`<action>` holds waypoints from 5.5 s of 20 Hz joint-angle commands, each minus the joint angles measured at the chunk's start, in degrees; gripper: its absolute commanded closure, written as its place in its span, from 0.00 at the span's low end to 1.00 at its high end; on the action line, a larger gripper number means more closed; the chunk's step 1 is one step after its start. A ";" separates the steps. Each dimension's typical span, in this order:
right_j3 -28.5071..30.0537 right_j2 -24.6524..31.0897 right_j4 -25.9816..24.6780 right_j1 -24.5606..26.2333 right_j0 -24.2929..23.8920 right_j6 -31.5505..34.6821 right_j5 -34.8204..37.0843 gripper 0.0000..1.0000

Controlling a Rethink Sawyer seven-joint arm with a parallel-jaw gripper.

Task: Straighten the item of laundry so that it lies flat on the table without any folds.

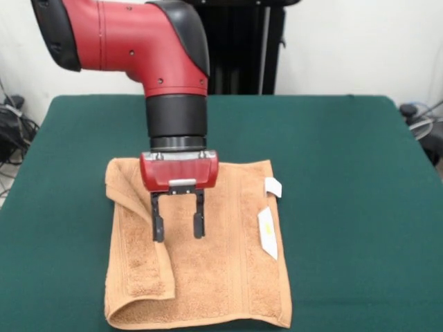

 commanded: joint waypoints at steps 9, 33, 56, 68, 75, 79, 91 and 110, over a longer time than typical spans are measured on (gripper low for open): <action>-7.27 4.28 -0.29 2.80 -5.26 2.50 6.48 0.00; -12.98 8.24 4.86 13.29 -5.92 2.14 15.37 0.00; -8.74 8.83 10.30 7.02 -5.17 0.22 20.91 0.00; -10.69 6.38 13.04 7.24 -2.12 -0.42 28.79 0.00; -13.90 4.73 14.03 7.96 0.27 -0.03 32.51 0.00; -16.09 4.30 15.15 8.60 1.66 -0.12 35.59 0.00; -23.79 -1.89 20.11 15.21 7.52 12.12 33.92 0.00; -15.37 -5.49 27.39 10.56 9.93 13.61 29.98 0.00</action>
